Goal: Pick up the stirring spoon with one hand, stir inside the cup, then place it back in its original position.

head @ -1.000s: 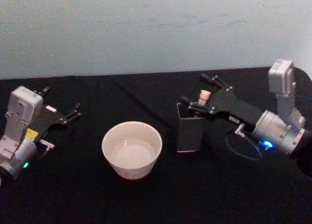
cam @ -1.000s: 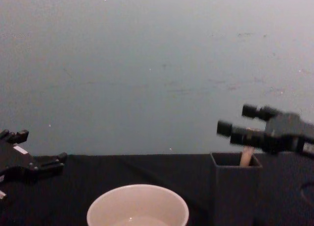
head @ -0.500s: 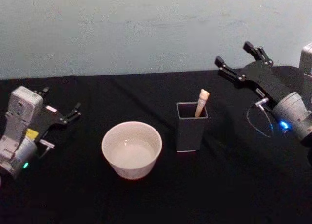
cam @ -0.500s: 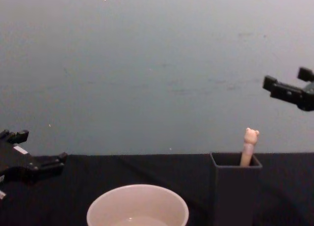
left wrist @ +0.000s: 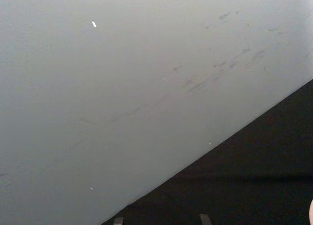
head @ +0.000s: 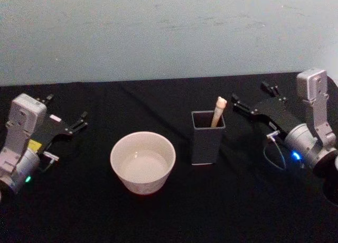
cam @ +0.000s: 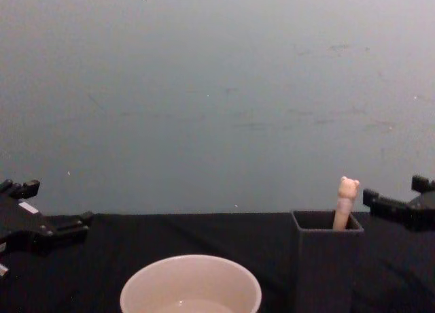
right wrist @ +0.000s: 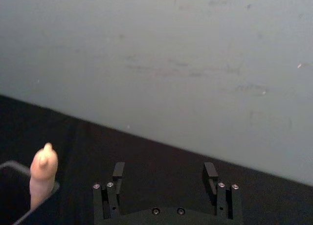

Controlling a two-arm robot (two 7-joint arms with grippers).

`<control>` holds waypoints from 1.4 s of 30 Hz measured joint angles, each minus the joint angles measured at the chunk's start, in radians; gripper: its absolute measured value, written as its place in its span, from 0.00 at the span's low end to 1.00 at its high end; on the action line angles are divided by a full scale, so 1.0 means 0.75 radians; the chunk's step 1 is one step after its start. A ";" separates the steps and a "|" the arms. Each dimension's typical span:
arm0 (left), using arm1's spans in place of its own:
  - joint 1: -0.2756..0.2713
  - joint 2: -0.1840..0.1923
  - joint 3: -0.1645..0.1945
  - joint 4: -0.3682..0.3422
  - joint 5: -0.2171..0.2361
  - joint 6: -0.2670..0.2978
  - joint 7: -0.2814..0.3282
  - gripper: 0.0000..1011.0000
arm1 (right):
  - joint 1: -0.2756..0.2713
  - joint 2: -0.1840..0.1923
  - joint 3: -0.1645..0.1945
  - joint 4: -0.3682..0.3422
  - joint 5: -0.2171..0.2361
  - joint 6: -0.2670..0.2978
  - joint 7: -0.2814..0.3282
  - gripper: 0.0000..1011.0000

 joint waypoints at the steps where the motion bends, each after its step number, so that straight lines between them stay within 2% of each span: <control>1: 0.000 0.000 0.000 0.000 0.000 0.000 0.000 0.99 | 0.000 0.000 0.000 0.000 0.000 0.000 0.000 0.99; 4: 0.000 0.000 0.000 0.000 0.000 0.000 0.000 0.99 | 0.001 -0.008 -0.002 0.015 -0.015 0.014 0.010 0.99; 42: 0.000 0.000 0.000 0.000 0.000 0.000 0.000 0.99 | 0.001 -0.006 -0.002 0.012 -0.015 0.012 0.005 0.99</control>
